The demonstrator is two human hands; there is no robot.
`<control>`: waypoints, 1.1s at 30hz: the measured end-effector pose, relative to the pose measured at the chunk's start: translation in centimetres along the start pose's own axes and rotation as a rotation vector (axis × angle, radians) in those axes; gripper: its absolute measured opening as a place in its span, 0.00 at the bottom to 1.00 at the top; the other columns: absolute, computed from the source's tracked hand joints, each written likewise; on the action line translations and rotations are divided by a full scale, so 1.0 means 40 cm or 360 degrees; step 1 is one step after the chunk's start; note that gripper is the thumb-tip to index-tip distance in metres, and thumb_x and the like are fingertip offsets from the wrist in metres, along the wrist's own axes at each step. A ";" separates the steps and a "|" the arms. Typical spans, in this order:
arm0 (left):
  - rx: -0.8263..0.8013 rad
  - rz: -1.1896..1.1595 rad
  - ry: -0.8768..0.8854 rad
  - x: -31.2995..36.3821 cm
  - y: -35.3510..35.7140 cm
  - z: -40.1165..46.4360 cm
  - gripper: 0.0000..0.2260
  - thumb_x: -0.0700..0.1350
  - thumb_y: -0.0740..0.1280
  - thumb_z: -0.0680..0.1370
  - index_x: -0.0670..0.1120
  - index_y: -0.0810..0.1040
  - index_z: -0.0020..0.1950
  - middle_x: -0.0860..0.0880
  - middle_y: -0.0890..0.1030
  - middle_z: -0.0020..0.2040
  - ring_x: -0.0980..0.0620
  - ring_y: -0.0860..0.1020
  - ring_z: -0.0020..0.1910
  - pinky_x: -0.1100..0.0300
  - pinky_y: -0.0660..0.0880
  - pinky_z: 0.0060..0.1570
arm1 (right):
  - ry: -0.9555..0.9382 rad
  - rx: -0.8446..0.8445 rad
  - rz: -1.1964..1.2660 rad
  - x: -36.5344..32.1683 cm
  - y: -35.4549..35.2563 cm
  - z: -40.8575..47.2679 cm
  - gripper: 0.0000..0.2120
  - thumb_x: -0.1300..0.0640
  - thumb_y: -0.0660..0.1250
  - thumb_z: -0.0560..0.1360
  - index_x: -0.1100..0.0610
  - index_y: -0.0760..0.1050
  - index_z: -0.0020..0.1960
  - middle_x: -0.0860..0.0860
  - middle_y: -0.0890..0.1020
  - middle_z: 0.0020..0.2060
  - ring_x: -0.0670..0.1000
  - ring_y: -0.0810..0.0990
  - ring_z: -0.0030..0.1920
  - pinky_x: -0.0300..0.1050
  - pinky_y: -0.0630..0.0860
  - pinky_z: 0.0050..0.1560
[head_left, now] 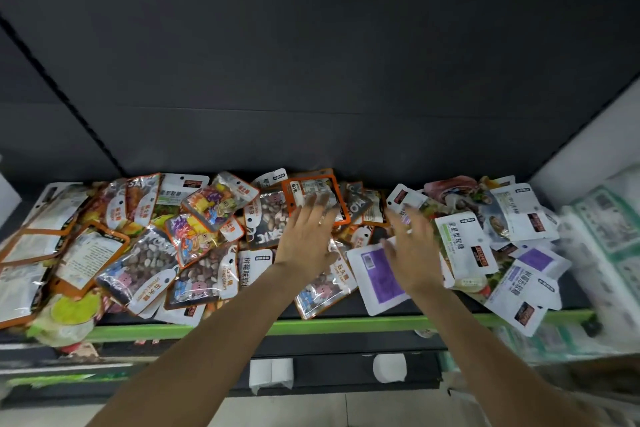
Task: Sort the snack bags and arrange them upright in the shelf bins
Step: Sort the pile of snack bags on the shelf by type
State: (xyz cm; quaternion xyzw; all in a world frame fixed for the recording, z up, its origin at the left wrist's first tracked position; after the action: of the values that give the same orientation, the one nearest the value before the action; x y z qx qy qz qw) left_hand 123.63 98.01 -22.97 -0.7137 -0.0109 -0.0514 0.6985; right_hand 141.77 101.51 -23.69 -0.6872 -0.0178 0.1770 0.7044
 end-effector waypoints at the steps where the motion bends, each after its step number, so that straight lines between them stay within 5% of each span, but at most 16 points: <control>1: -0.0079 0.0030 0.0031 0.009 0.015 0.011 0.39 0.58 0.66 0.75 0.49 0.46 0.77 0.45 0.45 0.78 0.43 0.43 0.77 0.48 0.45 0.74 | -0.0147 -0.0198 -0.0064 -0.002 0.022 -0.008 0.28 0.43 0.58 0.79 0.46 0.54 0.76 0.55 0.54 0.76 0.56 0.50 0.76 0.55 0.54 0.74; 4: -0.0309 0.0053 -0.0029 0.014 0.057 0.034 0.45 0.64 0.65 0.73 0.50 0.40 0.78 0.45 0.40 0.78 0.42 0.38 0.76 0.44 0.42 0.73 | -0.0334 -0.0646 -0.0351 0.041 0.084 -0.028 0.44 0.24 0.28 0.65 0.43 0.39 0.76 0.52 0.38 0.77 0.53 0.33 0.75 0.58 0.38 0.72; 6: -0.0361 0.0055 -0.0072 0.009 0.066 0.037 0.45 0.66 0.64 0.73 0.52 0.39 0.77 0.47 0.41 0.78 0.43 0.38 0.76 0.43 0.42 0.73 | -0.0321 -0.0644 -0.0517 0.095 0.080 -0.025 0.51 0.25 0.19 0.57 0.45 0.35 0.76 0.52 0.37 0.76 0.55 0.34 0.75 0.58 0.34 0.69; 10: -0.0357 0.0051 -0.0080 0.009 0.060 0.033 0.43 0.64 0.64 0.74 0.53 0.41 0.78 0.50 0.46 0.78 0.46 0.42 0.77 0.46 0.43 0.74 | -0.0124 -0.0510 -0.0751 0.175 0.031 0.005 0.32 0.36 0.41 0.78 0.46 0.35 0.76 0.53 0.40 0.77 0.56 0.37 0.76 0.61 0.36 0.72; 16: -0.0130 -0.0297 -0.0018 -0.032 0.037 -0.015 0.34 0.52 0.66 0.77 0.52 0.51 0.78 0.50 0.53 0.77 0.49 0.48 0.77 0.53 0.47 0.74 | -0.0094 -0.0288 -0.0242 0.096 0.015 0.007 0.29 0.55 0.59 0.80 0.50 0.49 0.77 0.51 0.51 0.77 0.51 0.46 0.77 0.54 0.47 0.76; 19: 0.0096 -0.0399 -0.0093 -0.102 0.027 -0.079 0.30 0.48 0.68 0.77 0.49 0.59 0.76 0.49 0.59 0.76 0.48 0.54 0.76 0.50 0.55 0.74 | -0.0296 -0.0168 0.0170 -0.021 0.027 -0.015 0.28 0.53 0.59 0.80 0.51 0.53 0.77 0.50 0.55 0.76 0.50 0.50 0.76 0.50 0.53 0.76; 22: 0.0128 -0.0406 -0.0112 -0.196 0.024 -0.150 0.29 0.48 0.70 0.76 0.47 0.64 0.74 0.47 0.64 0.74 0.45 0.61 0.73 0.47 0.63 0.70 | -0.0525 -0.0322 0.0308 -0.145 0.060 -0.016 0.31 0.47 0.59 0.80 0.51 0.48 0.78 0.49 0.49 0.77 0.50 0.45 0.77 0.49 0.50 0.76; 26: -0.0148 -0.0313 -0.0140 -0.303 0.021 -0.214 0.37 0.58 0.70 0.73 0.48 0.58 0.76 0.50 0.56 0.77 0.49 0.53 0.76 0.50 0.53 0.74 | -0.0642 -0.0554 0.0095 -0.271 0.111 -0.010 0.38 0.41 0.59 0.78 0.48 0.39 0.77 0.49 0.38 0.76 0.50 0.37 0.76 0.50 0.43 0.76; 30: -0.0191 -0.0169 -0.0173 -0.350 0.026 -0.242 0.45 0.65 0.67 0.70 0.52 0.47 0.78 0.52 0.46 0.78 0.51 0.42 0.77 0.55 0.37 0.71 | -0.0491 -0.0365 0.0300 -0.348 0.136 -0.030 0.30 0.43 0.61 0.77 0.52 0.56 0.75 0.51 0.51 0.76 0.52 0.50 0.76 0.51 0.57 0.74; 33: -0.0170 -0.0104 -0.0127 -0.365 0.039 -0.257 0.47 0.69 0.66 0.69 0.53 0.44 0.78 0.51 0.43 0.78 0.50 0.39 0.77 0.55 0.33 0.69 | -0.0393 -0.0425 0.0219 -0.385 0.155 -0.045 0.29 0.37 0.63 0.74 0.53 0.64 0.67 0.53 0.48 0.76 0.55 0.50 0.76 0.51 0.68 0.66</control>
State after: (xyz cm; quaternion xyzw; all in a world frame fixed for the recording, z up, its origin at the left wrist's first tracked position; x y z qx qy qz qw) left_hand 108.65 88.53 -25.64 -0.7507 -0.0594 -0.0463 0.6563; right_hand 126.44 95.53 -26.47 -0.7471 -0.0805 0.3037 0.5857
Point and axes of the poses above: each hand's wrist, its own z-axis towards the middle knuckle, its own y-axis out of the palm, x = y × z, the point moved 2 cm from there along z, towards the middle knuckle
